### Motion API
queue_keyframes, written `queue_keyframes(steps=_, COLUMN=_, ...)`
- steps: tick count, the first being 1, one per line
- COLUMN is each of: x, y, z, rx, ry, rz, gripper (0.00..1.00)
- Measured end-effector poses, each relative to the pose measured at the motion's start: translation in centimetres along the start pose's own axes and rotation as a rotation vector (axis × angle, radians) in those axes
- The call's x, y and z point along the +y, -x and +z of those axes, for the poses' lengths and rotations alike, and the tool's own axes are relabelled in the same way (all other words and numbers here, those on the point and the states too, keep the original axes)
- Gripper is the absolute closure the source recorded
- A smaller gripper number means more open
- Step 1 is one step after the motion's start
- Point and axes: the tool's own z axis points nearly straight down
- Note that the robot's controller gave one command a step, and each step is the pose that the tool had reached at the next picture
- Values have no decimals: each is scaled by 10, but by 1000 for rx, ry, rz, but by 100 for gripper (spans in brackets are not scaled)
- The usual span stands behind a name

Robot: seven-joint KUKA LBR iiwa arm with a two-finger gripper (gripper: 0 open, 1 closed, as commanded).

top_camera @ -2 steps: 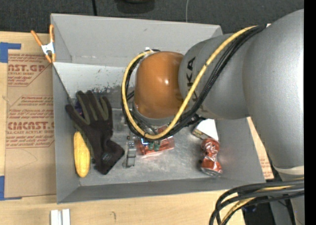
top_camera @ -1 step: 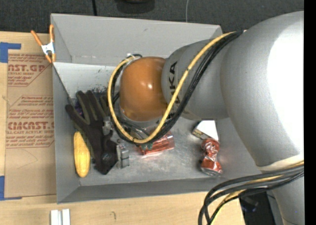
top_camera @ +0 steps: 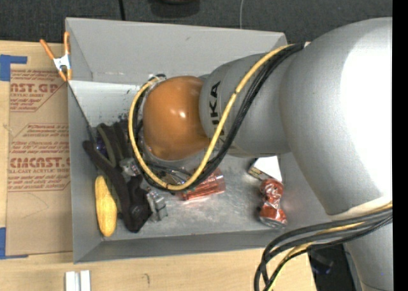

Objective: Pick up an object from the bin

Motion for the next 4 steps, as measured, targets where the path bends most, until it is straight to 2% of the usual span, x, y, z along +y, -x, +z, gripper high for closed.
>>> queue_keyframes(steps=1, x=2, y=-1, z=-23, rx=-12, ry=-2, rz=-163, gripper=0)
queue_keyframes(steps=2, x=12, y=34, z=3, rx=-8, ry=-1, rz=94, gripper=0)
queue_keyframes(steps=3, x=6, y=44, z=22, rx=-13, ry=1, rz=-12, gripper=100)
queue_keyframes(steps=4, x=6, y=44, z=22, rx=-14, ry=1, rz=-11, gripper=100)
